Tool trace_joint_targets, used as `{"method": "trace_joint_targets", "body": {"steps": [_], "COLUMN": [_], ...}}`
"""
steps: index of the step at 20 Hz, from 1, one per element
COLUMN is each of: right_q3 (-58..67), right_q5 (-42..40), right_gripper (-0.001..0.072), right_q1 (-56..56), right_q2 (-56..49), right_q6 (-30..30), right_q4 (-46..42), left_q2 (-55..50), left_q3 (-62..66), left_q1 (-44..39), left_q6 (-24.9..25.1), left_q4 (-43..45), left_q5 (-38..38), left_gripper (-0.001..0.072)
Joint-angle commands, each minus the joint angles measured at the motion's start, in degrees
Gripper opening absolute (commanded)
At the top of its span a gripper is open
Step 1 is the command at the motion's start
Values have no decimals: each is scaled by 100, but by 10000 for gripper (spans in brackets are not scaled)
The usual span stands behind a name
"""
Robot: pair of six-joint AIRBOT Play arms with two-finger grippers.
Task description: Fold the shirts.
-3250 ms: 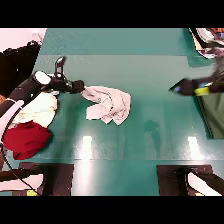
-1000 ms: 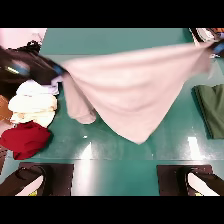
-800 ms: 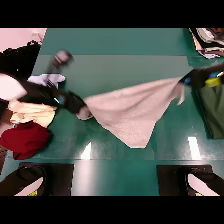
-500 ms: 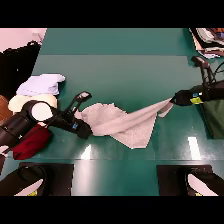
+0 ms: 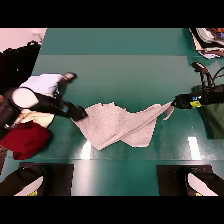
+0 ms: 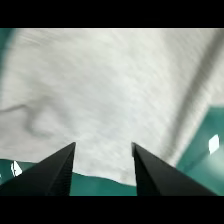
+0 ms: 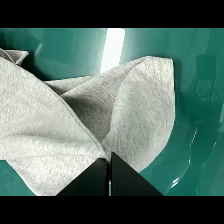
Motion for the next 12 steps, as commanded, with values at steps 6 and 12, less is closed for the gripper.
{"method": "trace_joint_targets", "body": {"steps": [6,12], "right_q3": [-9,-11], "right_q5": [-149,-144], "right_gripper": [9,9], "right_q1": [-2,-2], "right_q2": [0,0], "right_q6": [-4,-2], "right_q4": [7,7], "left_q2": [-1342,-2529], "left_q3": [173,173], "left_q1": [1585,820], "left_q6": [920,1534], "left_q4": [-706,-1279], "left_q5": [-35,400], "left_gripper": [438,438]}}
